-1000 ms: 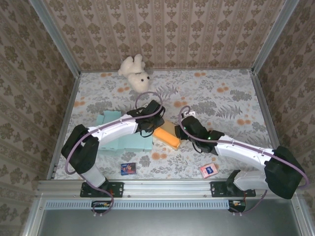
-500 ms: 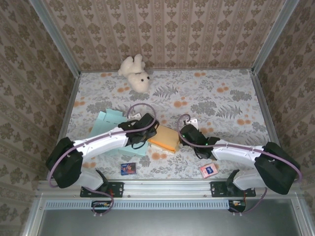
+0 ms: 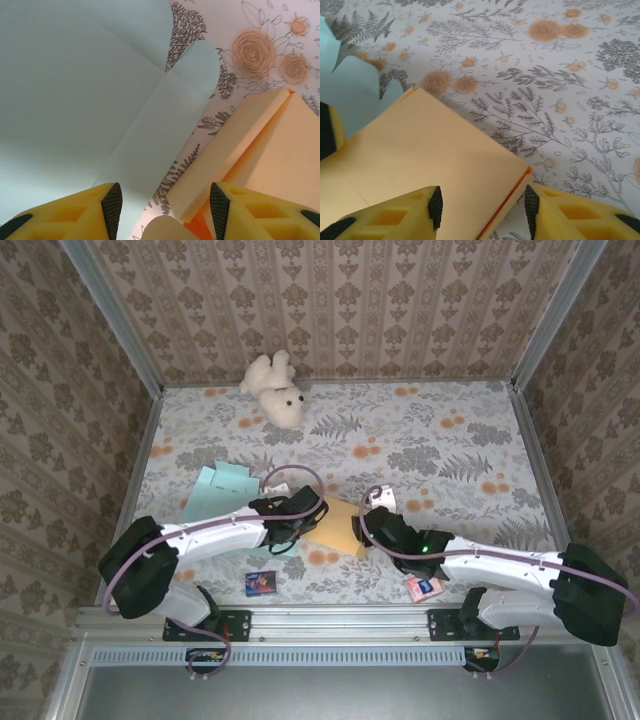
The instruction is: Fold the paper box
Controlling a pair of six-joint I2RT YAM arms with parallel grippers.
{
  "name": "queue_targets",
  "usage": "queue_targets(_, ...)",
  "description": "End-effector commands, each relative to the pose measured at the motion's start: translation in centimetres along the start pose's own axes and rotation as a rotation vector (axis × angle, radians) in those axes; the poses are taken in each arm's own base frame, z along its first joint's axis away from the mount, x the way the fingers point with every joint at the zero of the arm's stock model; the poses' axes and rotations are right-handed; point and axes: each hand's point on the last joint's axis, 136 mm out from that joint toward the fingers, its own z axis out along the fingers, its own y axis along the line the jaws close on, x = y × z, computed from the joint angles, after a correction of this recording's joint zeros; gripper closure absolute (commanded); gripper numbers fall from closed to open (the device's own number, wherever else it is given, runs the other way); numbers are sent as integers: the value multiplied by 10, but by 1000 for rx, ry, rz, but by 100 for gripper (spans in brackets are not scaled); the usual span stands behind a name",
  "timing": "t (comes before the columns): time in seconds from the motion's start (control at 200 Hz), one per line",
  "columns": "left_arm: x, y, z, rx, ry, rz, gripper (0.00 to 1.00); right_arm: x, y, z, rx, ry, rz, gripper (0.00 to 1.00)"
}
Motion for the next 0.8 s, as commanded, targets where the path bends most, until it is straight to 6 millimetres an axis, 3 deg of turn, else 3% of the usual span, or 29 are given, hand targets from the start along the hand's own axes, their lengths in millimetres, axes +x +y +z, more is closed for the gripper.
queue_targets(0.0, 4, 6, 5, -27, -16, -12, 48, 16, -10, 11, 65, 25, -10, 49)
queue_targets(0.15, 4, 6, 2, -25, -31, 0, 48, 38, -23, 27, 132, 58, -43, 45)
queue_targets(0.37, -5, 11, -7, -31, -67, -5, 46, 45, -36, 37, 153, 81, -37, 44)
queue_targets(0.565, -11, -4, -17, 41, -79, 47, 44, 46, -44, 39, 145, 68, -3, 45)
queue_targets(0.795, 1, -22, -18, 107, 5, 51, 35, 48, -46, 44, 128, 73, 13, 45)
